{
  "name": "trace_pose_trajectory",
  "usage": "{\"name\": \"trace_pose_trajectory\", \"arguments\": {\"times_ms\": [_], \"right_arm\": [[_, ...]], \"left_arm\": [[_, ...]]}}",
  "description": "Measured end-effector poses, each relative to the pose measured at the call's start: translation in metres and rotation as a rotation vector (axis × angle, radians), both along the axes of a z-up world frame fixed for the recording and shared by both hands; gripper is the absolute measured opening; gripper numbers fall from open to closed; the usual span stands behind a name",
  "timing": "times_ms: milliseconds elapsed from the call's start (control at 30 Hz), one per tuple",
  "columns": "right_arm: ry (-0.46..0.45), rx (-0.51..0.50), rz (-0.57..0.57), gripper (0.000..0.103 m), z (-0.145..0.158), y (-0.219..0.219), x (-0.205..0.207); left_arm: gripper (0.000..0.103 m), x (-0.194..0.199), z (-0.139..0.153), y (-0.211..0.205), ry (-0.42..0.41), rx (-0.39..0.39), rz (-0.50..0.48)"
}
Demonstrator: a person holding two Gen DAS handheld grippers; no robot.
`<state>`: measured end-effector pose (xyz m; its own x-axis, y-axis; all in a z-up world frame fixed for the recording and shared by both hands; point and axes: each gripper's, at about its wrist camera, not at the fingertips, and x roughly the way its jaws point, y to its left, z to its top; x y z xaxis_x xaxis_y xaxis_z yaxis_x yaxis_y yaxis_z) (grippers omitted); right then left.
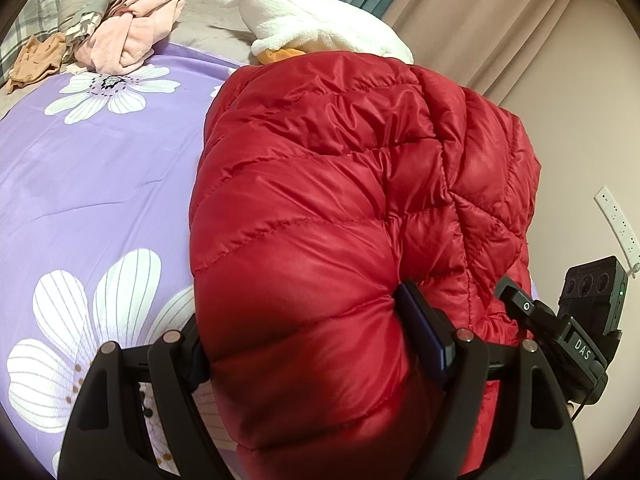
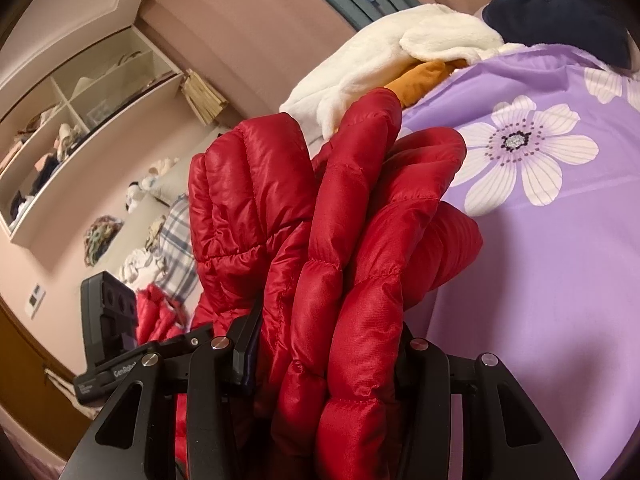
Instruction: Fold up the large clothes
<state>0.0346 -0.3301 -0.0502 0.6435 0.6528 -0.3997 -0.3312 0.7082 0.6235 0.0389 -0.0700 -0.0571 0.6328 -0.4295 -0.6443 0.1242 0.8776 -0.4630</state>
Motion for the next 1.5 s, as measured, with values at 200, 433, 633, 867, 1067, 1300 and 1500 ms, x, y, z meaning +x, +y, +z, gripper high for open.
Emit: {"name": "trace_pose_trajectory", "arguments": {"times_ms": [200, 433, 633, 867, 1067, 1300, 1500], "right_arm": [[0.009, 0.004, -0.005, 0.048, -0.002, 0.000, 0.004], [0.029, 0.008, -0.013, 0.048, -0.005, 0.002, 0.004], [0.046, 0.013, -0.021, 0.048, -0.008, 0.003, 0.006], [0.086, 0.013, -0.038, 0.048, -0.014, 0.001, 0.009], [0.115, 0.008, -0.052, 0.048, -0.019, -0.001, 0.009], [0.153, -0.019, -0.077, 0.050, -0.024, -0.001, 0.010], [0.190, -0.039, -0.093, 0.053, -0.028, 0.000, 0.009]], "left_arm": [[0.080, 0.007, -0.004, -0.002, 0.010, -0.002, -0.007], [0.080, 0.012, -0.006, -0.008, 0.017, 0.004, -0.009], [0.080, 0.014, -0.008, -0.010, 0.020, 0.015, -0.009], [0.081, 0.015, -0.012, -0.011, 0.030, 0.036, -0.014], [0.081, 0.017, -0.014, -0.010, 0.038, 0.047, -0.016], [0.082, 0.018, -0.016, -0.011, 0.046, 0.063, -0.012], [0.083, 0.018, -0.020, -0.010, 0.059, 0.081, -0.007]]}}
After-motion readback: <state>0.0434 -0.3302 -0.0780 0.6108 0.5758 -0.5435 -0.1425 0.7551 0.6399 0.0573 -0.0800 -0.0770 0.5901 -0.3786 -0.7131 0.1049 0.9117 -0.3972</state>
